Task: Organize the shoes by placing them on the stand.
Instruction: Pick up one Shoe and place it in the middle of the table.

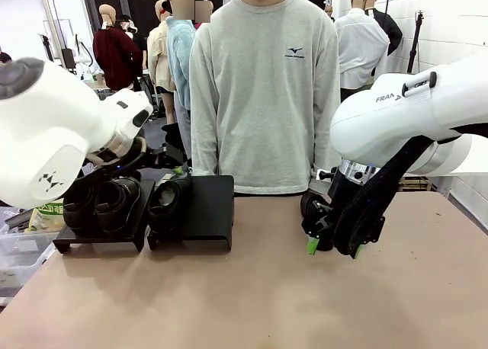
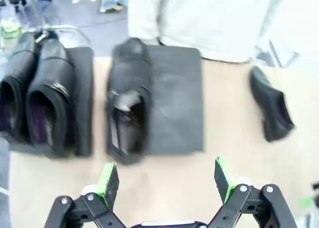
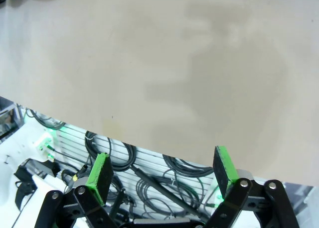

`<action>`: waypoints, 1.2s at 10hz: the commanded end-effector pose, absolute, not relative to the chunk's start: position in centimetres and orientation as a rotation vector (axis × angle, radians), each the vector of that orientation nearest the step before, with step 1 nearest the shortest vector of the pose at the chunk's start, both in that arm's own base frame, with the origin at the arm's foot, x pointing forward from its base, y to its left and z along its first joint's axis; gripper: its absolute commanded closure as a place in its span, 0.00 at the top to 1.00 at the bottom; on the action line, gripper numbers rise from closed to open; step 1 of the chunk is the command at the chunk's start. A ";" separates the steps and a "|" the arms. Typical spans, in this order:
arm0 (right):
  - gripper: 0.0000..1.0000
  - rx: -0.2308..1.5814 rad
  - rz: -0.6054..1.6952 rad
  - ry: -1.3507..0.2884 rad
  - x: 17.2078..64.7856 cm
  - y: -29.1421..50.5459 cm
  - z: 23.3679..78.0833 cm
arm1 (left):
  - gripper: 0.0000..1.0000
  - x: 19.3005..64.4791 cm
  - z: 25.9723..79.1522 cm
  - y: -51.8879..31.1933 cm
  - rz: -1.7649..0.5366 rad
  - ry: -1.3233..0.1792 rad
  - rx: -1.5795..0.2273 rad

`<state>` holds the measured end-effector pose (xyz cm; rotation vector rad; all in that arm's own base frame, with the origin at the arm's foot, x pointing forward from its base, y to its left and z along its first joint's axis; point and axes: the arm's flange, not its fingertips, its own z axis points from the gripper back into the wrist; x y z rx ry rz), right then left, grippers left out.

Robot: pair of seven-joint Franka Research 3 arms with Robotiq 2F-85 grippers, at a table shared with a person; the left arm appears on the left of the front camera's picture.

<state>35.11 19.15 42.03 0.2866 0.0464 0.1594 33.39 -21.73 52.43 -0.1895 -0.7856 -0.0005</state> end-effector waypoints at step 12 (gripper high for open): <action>1.00 0.147 0.185 -0.072 43.8 19.4 46.0 | 1.00 25.9 42.0 -29.0 -0.128 -0.100 -0.056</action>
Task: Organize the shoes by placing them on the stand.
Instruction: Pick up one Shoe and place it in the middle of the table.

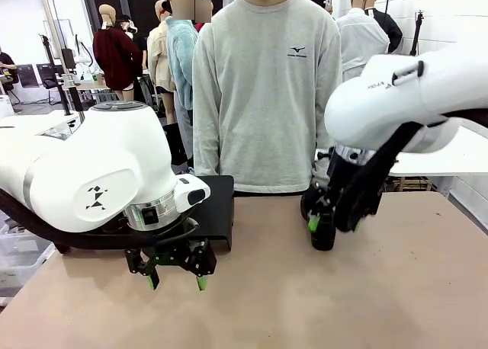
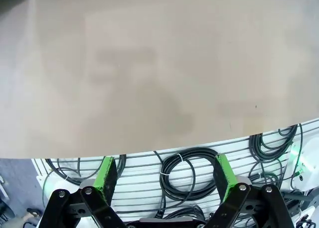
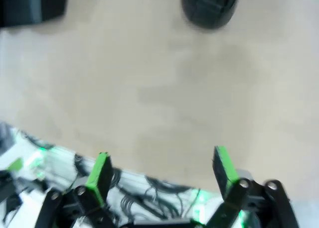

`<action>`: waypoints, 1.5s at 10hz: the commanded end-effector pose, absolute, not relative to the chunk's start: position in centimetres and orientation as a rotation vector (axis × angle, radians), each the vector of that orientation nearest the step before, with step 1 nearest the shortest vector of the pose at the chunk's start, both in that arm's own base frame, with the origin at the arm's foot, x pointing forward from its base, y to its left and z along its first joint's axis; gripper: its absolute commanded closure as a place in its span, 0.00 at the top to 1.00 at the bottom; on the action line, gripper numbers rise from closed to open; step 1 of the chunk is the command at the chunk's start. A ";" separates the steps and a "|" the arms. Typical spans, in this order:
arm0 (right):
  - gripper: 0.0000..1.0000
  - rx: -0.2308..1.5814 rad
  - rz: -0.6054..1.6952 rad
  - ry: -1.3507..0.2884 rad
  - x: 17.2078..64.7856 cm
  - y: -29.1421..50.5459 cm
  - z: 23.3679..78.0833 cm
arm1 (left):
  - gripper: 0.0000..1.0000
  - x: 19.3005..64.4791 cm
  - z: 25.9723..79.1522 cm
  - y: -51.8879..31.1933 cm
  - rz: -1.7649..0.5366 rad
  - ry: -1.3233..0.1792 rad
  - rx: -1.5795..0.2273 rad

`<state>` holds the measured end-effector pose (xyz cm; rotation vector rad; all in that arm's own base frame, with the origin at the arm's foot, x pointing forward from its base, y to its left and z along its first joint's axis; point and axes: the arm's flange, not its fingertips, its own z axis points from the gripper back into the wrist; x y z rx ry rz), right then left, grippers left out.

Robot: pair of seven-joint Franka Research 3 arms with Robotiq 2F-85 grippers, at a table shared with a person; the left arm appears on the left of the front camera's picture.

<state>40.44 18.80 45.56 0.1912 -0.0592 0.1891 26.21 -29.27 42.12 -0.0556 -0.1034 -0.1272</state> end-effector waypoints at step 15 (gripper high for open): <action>1.00 0.033 0.062 0.088 57.4 25.6 36.4 | 1.00 25.9 42.0 -29.0 -0.128 -0.100 -0.056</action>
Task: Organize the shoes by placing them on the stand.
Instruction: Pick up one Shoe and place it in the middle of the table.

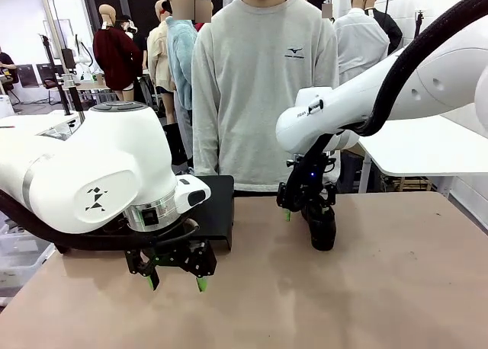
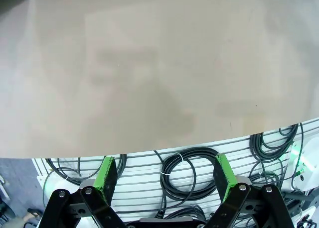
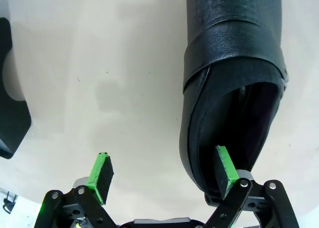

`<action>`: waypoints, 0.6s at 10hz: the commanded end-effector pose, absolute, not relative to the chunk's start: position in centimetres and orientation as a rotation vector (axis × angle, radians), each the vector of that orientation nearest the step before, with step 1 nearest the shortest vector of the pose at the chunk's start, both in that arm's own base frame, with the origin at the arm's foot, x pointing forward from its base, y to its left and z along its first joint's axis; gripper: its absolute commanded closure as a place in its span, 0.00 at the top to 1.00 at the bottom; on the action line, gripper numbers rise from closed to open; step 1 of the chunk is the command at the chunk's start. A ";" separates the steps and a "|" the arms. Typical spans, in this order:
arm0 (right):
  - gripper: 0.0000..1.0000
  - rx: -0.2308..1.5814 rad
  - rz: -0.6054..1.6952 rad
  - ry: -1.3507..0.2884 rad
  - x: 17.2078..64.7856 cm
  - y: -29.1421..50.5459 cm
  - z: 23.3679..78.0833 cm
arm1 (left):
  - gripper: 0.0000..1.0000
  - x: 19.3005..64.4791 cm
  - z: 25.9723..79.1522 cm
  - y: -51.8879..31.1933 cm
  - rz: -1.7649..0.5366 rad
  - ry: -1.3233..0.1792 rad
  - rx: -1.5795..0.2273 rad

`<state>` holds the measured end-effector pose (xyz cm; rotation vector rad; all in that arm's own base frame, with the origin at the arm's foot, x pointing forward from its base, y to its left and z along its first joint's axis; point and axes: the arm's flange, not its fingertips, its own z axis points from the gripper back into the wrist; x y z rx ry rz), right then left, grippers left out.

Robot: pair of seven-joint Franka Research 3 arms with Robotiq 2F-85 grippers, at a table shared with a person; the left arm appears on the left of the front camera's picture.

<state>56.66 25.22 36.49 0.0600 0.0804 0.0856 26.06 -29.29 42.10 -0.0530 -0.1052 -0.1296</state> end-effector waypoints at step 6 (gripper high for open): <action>0.35 0.075 0.049 0.127 57.2 25.4 35.5 | 1.00 25.9 42.0 -29.0 -0.128 -0.100 -0.056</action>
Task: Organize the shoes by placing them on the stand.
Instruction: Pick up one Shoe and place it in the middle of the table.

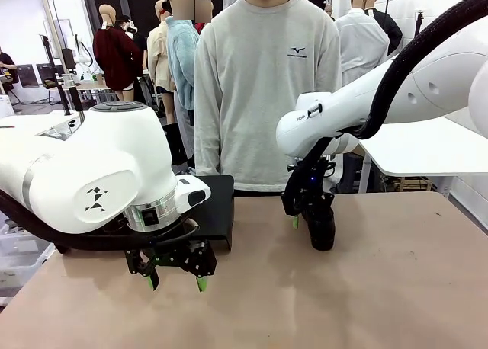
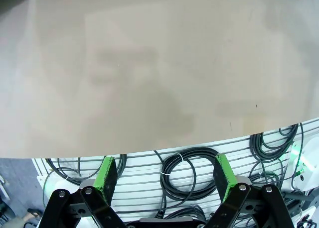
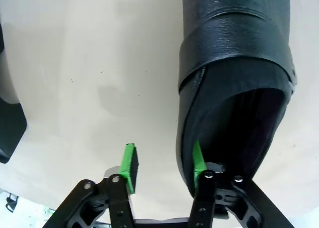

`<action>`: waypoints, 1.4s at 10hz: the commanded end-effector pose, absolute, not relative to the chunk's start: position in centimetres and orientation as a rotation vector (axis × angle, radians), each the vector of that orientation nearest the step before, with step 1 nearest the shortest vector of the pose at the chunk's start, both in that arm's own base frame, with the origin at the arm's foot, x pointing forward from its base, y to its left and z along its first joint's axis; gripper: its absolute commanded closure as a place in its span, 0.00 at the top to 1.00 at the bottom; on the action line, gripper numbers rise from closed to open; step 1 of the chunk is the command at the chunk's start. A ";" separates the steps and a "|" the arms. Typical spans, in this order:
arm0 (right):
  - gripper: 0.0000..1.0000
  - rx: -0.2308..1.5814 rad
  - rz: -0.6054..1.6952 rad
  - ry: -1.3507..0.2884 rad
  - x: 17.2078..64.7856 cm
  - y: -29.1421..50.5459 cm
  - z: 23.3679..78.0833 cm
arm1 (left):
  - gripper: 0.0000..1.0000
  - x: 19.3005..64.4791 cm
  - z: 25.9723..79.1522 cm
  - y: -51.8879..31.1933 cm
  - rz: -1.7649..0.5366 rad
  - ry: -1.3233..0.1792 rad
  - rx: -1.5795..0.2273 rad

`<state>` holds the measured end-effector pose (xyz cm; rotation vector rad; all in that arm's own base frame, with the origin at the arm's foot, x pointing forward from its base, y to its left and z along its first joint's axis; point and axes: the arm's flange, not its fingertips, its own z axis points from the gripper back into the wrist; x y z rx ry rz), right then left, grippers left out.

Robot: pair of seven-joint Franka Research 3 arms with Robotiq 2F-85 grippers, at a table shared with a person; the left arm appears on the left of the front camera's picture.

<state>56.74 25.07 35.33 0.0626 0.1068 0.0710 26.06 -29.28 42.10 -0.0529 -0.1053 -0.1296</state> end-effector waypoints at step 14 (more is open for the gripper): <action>0.00 0.156 0.108 0.040 42.3 26.7 43.6 | 1.00 25.9 42.0 -29.0 -0.128 -0.100 -0.056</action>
